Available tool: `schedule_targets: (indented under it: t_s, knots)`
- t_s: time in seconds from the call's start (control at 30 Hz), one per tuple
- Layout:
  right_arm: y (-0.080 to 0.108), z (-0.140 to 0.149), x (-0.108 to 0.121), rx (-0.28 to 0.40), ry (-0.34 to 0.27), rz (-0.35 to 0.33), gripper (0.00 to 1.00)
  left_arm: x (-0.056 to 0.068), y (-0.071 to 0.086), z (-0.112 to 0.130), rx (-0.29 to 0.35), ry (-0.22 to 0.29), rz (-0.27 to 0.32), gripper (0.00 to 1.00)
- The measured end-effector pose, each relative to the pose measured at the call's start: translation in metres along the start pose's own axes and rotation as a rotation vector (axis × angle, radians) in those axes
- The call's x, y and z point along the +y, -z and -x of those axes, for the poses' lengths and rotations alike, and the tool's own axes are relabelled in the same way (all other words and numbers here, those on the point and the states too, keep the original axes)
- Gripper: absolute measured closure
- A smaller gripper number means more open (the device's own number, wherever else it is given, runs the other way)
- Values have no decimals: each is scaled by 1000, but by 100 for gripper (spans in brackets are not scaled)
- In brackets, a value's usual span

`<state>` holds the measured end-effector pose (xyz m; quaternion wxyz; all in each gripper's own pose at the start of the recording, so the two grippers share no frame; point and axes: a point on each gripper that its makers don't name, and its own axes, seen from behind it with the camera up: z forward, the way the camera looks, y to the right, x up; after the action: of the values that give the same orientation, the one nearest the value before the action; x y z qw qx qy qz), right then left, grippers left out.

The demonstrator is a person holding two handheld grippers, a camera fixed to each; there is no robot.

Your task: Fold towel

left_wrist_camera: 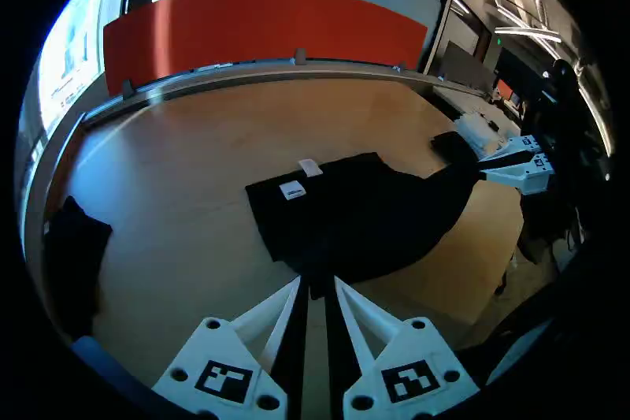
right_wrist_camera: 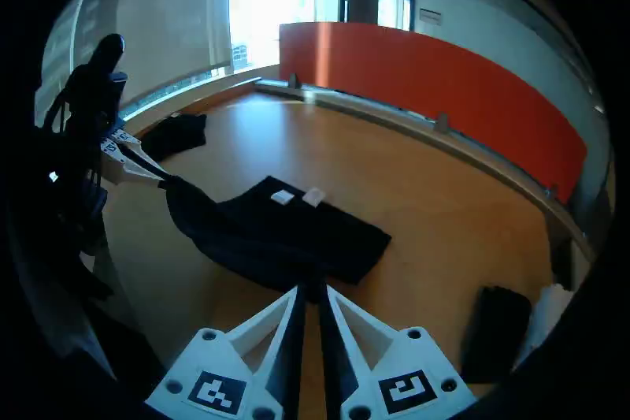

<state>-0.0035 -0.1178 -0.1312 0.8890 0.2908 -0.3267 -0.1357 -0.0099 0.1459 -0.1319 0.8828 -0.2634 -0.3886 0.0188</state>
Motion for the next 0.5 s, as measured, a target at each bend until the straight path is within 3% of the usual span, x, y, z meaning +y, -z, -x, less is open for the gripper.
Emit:
schedule_targets:
  t_s: [0.2, 0.5]
  knots:
    - [-10, -2, 7, -10, 3, 1, 89, -8, -9, -8, 7, 10, -14, 86]
    - [-39, -2, 30, -46, 15, 19, 89, -25, -36, -26, 22, 30, -41, 86]
